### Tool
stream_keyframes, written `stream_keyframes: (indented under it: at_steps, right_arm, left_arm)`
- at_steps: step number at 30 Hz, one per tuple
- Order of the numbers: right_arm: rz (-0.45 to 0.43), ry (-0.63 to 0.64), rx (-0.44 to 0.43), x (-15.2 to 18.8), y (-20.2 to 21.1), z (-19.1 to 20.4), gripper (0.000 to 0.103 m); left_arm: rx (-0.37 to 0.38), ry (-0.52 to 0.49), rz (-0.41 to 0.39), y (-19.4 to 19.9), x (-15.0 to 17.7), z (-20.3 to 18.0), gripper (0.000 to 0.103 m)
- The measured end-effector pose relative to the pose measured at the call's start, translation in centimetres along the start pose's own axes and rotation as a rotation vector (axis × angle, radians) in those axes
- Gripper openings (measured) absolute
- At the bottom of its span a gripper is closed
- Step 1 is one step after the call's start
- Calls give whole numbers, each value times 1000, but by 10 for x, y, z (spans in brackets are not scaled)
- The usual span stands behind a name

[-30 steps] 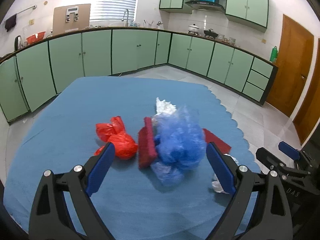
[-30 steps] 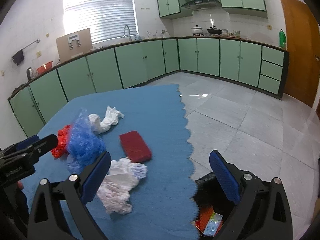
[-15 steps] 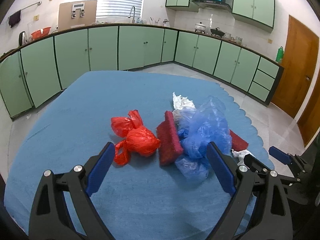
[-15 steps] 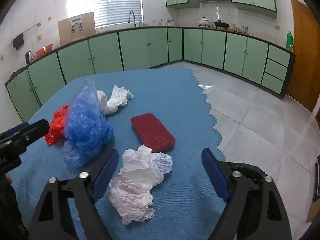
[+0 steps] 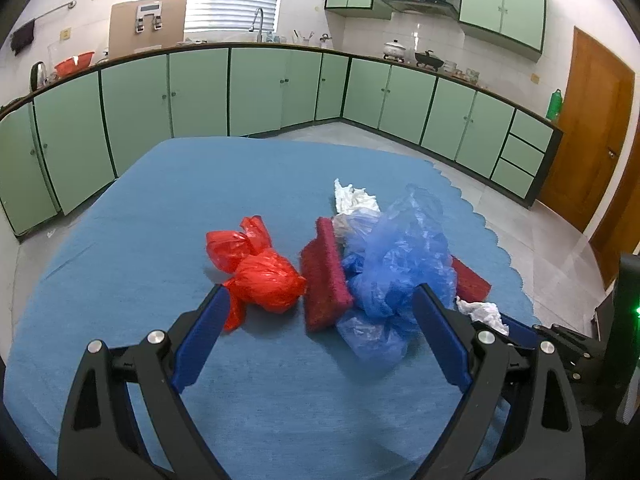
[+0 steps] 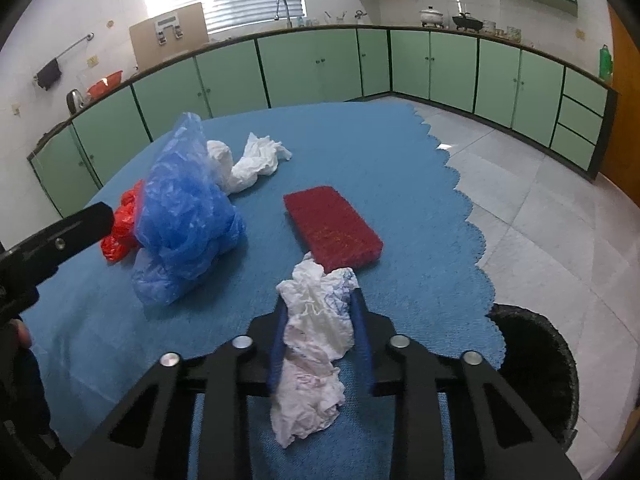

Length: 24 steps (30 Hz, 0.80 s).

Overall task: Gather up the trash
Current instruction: 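Close the right tool on the crumpled white tissue and lift it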

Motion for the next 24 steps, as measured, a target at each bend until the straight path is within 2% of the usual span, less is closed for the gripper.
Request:
stream_keyframes:
  at_steps: [11,13,16,24]
  right_arm:
    - [-47,-42,-34,-13,31,-16,23]
    - [-40,-43,-72,-15,35,-18,23]
    - [-42,-41,-85,-17,41,-21,23]
    - [-67,-67,-70,-20,49,-37,23]
  left_arm:
    - [30,-18,-2,-2,-1,-20,90]
    - [37,-22,-3,-2,-3,-26,90]
    - [47,-28,-2,-4,-4,-32,90]
    - [55,-40,4,-11,-5,-45,89]
Point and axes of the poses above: each gripper's, at about its wrist camera, not at the fingertips, and y roughly against the way its jaws point, z to its left, x to its underside, the point moved 3 cm from there along -y, roughly the way its jaws point, and after that the axes turned 1 degree about -z, right-handed, at the moved point
